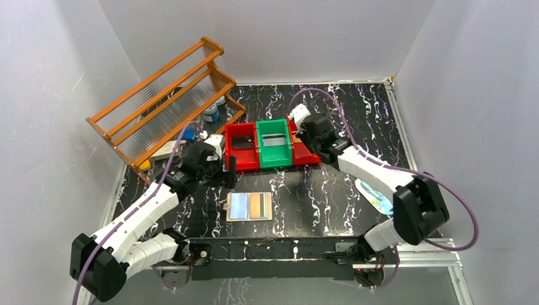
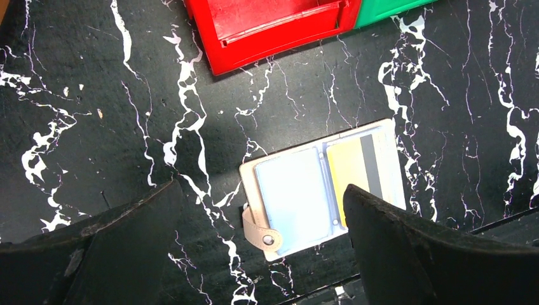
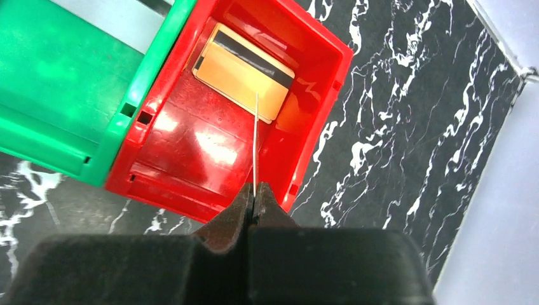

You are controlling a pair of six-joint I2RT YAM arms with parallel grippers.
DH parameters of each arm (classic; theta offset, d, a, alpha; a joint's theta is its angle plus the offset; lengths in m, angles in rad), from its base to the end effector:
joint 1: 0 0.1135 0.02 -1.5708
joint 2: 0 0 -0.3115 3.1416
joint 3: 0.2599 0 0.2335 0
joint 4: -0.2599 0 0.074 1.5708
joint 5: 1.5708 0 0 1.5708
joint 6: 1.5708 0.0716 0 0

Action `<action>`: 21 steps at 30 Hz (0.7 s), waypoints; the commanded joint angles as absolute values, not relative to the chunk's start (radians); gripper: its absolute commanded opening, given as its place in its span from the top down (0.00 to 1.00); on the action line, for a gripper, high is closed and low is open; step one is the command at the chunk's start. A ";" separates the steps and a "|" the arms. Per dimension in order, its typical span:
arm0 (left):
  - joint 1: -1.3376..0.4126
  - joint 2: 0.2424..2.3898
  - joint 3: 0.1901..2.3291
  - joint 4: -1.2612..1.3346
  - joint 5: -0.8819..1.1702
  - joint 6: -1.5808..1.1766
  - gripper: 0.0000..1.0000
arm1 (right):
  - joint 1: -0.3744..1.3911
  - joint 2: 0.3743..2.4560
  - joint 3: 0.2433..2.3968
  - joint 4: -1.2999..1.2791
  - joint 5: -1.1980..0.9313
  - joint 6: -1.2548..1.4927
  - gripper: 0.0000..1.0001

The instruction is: Take the credit cards out of the card holder

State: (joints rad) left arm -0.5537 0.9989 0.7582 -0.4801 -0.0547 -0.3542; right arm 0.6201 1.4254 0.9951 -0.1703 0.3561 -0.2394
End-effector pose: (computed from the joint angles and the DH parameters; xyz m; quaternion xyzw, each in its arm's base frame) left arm 0.1672 -0.0988 0.2839 0.0795 0.9073 -0.1584 0.3813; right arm 0.2761 0.1665 0.3024 -0.2877 0.8259 -0.0670 0.4803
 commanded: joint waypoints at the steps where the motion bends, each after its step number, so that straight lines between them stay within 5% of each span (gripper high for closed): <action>1: -0.555 0.966 0.771 -0.486 -0.049 -0.337 0.02 | 0.606 1.512 1.057 -0.100 0.351 -0.476 1.00; 10: -0.555 0.943 0.766 -0.485 -0.061 -0.341 0.02 | 0.565 1.589 1.079 -0.032 0.079 -0.710 1.00; 21: -0.564 0.959 0.768 -0.486 -0.040 -0.333 0.02 | 0.525 1.760 1.199 0.000 0.123 -0.849 1.00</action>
